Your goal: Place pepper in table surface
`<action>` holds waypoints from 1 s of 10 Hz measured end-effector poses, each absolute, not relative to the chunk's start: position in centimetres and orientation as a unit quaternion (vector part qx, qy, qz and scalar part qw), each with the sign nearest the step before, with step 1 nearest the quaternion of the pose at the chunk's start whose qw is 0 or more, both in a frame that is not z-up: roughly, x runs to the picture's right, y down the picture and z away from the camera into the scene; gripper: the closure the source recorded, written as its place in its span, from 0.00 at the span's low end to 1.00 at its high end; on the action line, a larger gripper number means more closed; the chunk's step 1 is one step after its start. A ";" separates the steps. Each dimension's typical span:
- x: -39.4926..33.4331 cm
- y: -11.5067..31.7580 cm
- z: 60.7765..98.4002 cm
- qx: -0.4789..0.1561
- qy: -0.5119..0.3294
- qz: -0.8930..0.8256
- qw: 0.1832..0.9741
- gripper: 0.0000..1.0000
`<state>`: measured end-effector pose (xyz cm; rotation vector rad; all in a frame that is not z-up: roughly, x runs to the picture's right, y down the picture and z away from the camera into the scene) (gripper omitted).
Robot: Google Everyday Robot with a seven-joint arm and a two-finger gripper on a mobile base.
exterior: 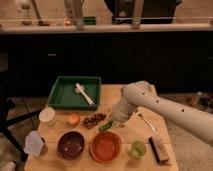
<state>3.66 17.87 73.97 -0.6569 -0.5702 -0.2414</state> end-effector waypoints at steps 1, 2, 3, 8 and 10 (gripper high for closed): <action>4.4 17.1 74.3 -0.309 -0.268 -0.097 0.907 1.00; 5.0 16.2 74.8 -0.301 -0.262 -0.081 0.913 1.00; 5.3 15.1 75.3 -0.292 -0.257 -0.068 0.918 1.00; 6.9 11.5 78.7 -0.255 -0.257 0.067 0.930 1.00; 7.1 10.1 80.8 -0.246 -0.270 0.117 0.924 1.00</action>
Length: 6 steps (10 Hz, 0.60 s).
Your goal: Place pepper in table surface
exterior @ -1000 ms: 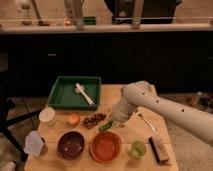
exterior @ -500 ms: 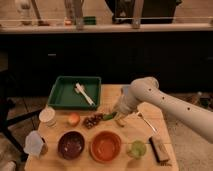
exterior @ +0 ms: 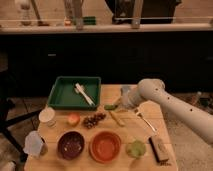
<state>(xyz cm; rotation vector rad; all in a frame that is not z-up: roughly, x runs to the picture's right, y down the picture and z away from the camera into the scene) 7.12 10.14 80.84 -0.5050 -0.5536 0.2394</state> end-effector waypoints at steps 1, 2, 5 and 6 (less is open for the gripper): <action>7.1 10.0 81.1 -0.245 -0.272 0.123 0.923 1.00; 7.2 10.0 81.1 -0.245 -0.271 0.123 0.923 1.00; 7.1 10.0 81.1 -0.245 -0.271 0.122 0.923 1.00; 7.2 10.0 81.1 -0.245 -0.271 0.123 0.923 1.00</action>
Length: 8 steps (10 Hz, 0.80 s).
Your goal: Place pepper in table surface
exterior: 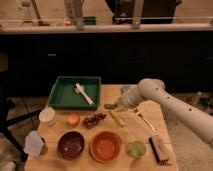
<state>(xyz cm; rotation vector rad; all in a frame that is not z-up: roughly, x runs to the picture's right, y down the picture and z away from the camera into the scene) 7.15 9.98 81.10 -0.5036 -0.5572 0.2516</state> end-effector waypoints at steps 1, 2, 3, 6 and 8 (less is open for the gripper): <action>7.2 10.0 81.1 -0.245 -0.271 0.123 0.923 1.00; 7.2 10.0 81.1 -0.245 -0.271 0.123 0.923 1.00; 7.1 10.0 81.1 -0.245 -0.272 0.123 0.922 1.00; 6.6 9.8 82.0 -0.246 -0.275 0.162 0.915 1.00; 5.7 9.3 82.8 -0.242 -0.273 0.189 0.912 1.00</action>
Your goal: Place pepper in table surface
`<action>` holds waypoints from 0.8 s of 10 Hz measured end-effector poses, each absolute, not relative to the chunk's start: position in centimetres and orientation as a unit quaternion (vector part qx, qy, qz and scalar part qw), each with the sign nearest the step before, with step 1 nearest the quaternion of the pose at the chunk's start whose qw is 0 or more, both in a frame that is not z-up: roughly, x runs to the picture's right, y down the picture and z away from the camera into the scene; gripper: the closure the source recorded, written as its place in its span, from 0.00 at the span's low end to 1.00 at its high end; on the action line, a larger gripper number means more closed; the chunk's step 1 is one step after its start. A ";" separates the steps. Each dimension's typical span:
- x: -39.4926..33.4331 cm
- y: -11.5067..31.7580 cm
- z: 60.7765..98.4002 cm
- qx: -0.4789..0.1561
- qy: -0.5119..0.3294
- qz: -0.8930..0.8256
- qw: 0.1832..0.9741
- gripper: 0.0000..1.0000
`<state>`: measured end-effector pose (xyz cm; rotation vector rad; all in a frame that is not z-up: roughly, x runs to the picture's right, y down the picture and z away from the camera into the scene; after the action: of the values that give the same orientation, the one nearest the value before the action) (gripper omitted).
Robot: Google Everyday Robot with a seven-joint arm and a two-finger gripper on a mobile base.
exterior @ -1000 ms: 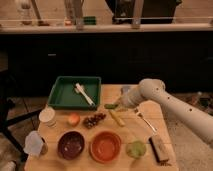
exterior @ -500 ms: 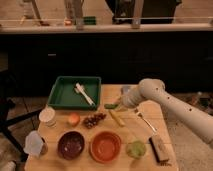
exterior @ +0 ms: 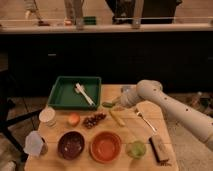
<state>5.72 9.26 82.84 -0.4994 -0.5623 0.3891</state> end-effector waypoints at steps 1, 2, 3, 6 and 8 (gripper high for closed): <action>5.8 9.1 83.2 -0.239 -0.270 0.198 0.912 1.00; 5.5 8.9 83.6 -0.237 -0.267 0.202 0.912 1.00; 5.3 8.6 84.2 -0.232 -0.259 0.211 0.914 1.00; 5.7 8.0 86.0 -0.214 -0.232 0.243 0.917 1.00; 5.9 7.7 87.5 -0.209 -0.219 0.263 0.916 1.00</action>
<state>5.85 7.71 87.50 -0.4300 -0.4516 0.5407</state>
